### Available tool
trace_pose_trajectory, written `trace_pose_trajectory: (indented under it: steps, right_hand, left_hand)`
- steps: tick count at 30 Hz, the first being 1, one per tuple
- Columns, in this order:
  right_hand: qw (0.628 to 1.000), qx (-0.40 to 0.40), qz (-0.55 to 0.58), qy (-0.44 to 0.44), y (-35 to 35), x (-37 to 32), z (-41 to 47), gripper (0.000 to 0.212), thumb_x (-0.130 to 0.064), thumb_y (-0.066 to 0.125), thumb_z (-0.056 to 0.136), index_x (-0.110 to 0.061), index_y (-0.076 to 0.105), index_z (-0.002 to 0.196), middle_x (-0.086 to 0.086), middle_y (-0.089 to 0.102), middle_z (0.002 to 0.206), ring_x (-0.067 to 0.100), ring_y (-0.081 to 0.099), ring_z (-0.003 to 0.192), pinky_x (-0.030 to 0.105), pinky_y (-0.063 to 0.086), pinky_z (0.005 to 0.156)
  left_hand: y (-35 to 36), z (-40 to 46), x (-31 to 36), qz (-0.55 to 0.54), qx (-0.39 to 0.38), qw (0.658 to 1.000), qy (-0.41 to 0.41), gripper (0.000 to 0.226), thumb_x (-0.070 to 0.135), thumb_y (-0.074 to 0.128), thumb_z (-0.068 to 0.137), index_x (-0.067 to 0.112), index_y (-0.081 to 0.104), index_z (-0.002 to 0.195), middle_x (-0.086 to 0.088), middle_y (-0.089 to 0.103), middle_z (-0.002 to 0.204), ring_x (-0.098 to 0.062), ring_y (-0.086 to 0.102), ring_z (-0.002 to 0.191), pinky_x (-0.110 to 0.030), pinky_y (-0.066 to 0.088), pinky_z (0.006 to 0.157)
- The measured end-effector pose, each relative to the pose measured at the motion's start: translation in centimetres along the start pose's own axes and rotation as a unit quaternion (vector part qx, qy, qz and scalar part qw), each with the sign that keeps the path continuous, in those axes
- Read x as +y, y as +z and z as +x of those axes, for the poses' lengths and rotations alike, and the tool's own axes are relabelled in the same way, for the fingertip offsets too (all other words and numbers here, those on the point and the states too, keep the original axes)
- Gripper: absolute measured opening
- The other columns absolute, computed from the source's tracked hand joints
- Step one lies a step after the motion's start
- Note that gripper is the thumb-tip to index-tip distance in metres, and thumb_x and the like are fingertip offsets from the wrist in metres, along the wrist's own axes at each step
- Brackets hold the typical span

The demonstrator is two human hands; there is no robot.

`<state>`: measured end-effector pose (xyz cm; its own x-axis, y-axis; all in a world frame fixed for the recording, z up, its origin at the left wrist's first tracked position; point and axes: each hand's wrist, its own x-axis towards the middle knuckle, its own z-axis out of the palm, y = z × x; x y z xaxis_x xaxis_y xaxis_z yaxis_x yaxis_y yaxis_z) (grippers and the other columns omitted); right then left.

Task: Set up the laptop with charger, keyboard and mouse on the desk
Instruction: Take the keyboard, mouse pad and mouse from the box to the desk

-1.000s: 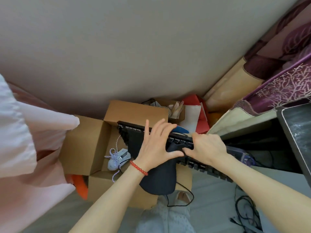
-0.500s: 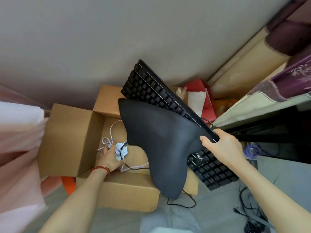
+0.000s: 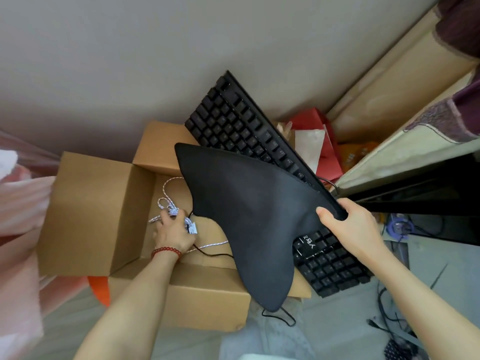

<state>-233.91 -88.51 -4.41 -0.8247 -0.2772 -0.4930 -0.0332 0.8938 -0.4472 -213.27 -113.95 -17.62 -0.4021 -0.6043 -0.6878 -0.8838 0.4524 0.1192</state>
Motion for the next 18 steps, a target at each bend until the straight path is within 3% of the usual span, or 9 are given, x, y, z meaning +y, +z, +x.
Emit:
trace_pose_trajectory:
  steps: [4,8,13,18]
  right_hand:
    - [1.0,0.009,0.019,0.017,0.3,-0.2,-0.6,0.038,-0.041,0.062,0.082,-0.006,0.063,0.096,0.012,0.068,0.095,0.031,0.059,0.096,0.039,0.042,0.082]
    - [0.997,-0.028,0.064,0.032,0.3,-0.3,-0.9,0.03,-0.042,0.06,0.081,-0.013,0.065,0.087,0.008,0.07,0.09,0.028,0.061,0.092,0.044,0.049,0.085]
    - [0.996,-0.023,0.085,0.031,1.1,0.5,-0.5,0.028,-0.043,0.06,0.081,-0.016,0.062,0.089,0.001,0.066,0.092,0.022,0.058,0.094,0.043,0.047,0.09]
    - [0.989,-0.038,0.134,0.047,1.5,1.2,-1.0,0.031,-0.045,0.059,0.077,-0.015,0.06,0.069,0.002,0.063,0.069,0.023,0.058,0.074,0.037,0.046,0.07]
  left_hand:
    - [-0.4,-0.1,0.9,-0.01,0.019,1.0,0.003,0.041,0.024,0.066,0.078,0.011,0.045,0.111,-0.018,0.027,0.134,-0.042,0.044,0.112,-0.047,0.042,0.097]
    - [0.3,-0.9,1.1,0.003,0.005,1.0,0.012,0.045,0.014,0.065,0.08,0.007,0.039,0.116,-0.018,0.019,0.141,-0.042,0.041,0.114,-0.047,0.041,0.097]
    - [1.0,-0.8,0.5,0.043,0.037,0.998,0.037,0.046,0.01,0.063,0.079,0.013,0.039,0.119,-0.018,0.027,0.134,-0.04,0.046,0.109,-0.044,0.043,0.092]
    - [-1.1,-2.5,0.4,0.012,0.061,0.998,0.03,0.048,0.017,0.065,0.075,0.009,0.039,0.115,-0.017,0.034,0.128,-0.042,0.044,0.112,-0.047,0.044,0.086]
